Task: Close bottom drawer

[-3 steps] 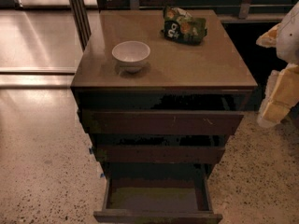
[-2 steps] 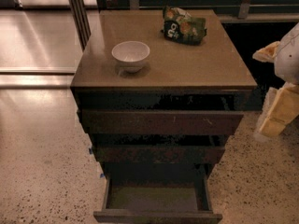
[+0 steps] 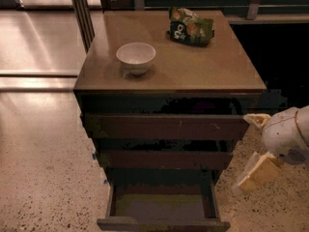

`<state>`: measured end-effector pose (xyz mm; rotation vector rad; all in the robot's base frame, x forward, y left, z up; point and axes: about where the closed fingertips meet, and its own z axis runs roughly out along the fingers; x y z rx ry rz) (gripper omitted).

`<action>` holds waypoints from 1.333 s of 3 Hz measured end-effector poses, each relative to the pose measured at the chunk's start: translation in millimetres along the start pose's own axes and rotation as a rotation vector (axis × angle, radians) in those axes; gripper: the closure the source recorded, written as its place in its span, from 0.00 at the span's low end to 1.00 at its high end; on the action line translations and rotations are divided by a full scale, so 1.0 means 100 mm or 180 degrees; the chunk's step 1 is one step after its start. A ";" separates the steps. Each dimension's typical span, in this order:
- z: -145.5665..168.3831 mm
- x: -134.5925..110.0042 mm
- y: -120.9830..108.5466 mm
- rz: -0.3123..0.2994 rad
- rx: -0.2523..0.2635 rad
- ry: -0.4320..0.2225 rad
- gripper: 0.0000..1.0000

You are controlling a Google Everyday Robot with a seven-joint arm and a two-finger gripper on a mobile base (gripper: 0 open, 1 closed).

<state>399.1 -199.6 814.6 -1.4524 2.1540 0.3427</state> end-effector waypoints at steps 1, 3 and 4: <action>0.69 0.37 0.22 0.0405 -0.0086 -0.0130 0.00; 0.78 0.43 0.14 0.0435 0.0091 -0.0133 0.42; 0.78 0.43 0.14 0.0435 0.0091 -0.0133 0.65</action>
Offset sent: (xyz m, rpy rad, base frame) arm -0.0111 0.0113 -0.0660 0.0706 0.0572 -0.0708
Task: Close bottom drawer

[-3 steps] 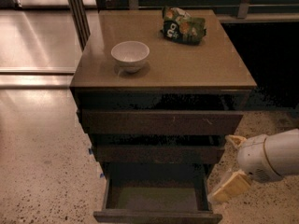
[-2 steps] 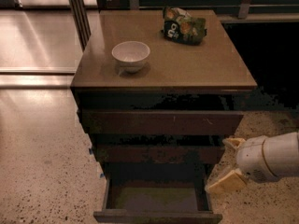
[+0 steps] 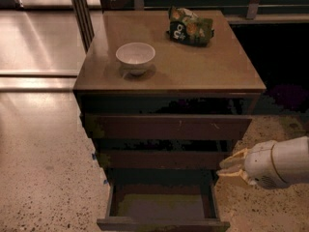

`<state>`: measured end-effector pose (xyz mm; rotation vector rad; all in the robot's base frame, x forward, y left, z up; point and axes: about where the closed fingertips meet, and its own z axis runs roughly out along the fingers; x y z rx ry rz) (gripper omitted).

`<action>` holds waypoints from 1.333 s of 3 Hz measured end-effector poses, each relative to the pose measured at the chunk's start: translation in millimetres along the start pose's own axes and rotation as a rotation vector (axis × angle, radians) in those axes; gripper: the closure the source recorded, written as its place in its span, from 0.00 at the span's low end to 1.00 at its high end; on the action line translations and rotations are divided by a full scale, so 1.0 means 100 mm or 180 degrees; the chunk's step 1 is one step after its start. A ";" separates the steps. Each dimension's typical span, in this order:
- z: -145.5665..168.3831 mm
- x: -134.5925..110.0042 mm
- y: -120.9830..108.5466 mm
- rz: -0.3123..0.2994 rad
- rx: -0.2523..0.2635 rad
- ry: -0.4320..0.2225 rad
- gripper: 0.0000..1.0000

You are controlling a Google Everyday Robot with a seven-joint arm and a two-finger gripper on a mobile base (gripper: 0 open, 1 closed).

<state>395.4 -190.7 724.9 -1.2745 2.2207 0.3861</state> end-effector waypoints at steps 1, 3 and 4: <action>0.00 0.00 0.00 0.0000 0.0000 0.0000 0.88; 0.02 0.02 0.00 -0.0002 0.0017 -0.0015 1.00; 0.50 0.46 0.00 0.0075 0.0195 -0.0270 1.00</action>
Offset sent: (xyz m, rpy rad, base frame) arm 0.0000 0.0000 0.0000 0.0000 0.0000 0.0000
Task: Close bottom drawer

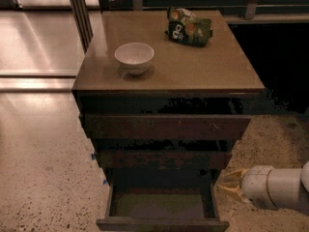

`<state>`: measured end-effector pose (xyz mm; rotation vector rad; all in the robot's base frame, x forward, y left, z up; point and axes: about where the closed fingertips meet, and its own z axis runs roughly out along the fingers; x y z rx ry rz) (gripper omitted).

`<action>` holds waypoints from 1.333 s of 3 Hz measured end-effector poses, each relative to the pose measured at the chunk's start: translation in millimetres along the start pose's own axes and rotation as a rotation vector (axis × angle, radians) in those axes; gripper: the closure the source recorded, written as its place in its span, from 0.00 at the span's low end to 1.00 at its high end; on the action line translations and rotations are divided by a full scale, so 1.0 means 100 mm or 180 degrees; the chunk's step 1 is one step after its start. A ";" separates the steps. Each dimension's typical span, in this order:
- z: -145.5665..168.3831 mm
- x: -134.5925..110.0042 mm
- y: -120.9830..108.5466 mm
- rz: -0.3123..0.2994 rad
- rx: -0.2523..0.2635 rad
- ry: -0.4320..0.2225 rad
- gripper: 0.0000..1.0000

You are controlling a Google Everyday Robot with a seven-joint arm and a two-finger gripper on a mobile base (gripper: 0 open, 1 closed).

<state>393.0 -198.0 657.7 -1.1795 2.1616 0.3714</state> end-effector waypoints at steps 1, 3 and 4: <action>0.54 0.46 -0.23 0.0242 0.0151 -0.0188 1.00; 1.69 1.39 -0.28 0.1033 -0.0120 -0.0330 1.00; 1.75 1.42 -0.21 0.1033 -0.0164 -0.0344 1.00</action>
Offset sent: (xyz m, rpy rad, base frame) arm 0.0480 -0.0307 -0.2529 0.2786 0.1488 -0.2668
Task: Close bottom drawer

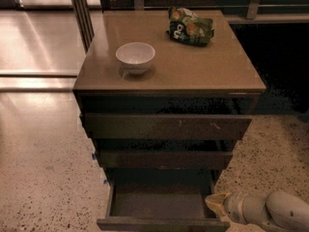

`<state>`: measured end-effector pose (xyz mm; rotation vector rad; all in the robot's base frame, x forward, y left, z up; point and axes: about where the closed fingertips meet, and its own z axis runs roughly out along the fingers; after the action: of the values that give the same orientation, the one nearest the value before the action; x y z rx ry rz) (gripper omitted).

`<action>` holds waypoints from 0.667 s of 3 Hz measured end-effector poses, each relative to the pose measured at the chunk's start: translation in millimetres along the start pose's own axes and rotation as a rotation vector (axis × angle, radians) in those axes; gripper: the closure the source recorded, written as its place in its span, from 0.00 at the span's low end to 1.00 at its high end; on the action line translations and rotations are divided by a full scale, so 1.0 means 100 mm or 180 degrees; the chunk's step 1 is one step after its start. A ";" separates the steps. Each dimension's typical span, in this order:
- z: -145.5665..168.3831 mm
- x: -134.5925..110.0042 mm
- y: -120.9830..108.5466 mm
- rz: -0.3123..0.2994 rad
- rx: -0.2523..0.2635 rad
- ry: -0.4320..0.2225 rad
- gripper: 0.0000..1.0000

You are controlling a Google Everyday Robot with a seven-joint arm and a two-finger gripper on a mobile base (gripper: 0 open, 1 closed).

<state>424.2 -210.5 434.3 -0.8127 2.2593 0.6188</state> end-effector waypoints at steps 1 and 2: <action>0.10 0.17 -0.01 0.0127 -0.0012 -0.0033 1.00; 0.35 0.61 -0.08 0.0482 0.0001 -0.0083 1.00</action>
Offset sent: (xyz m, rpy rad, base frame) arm -0.0291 -0.0188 -0.1286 0.1432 0.1395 -0.2132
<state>408.2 -217.8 365.9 -0.6337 2.3115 0.6942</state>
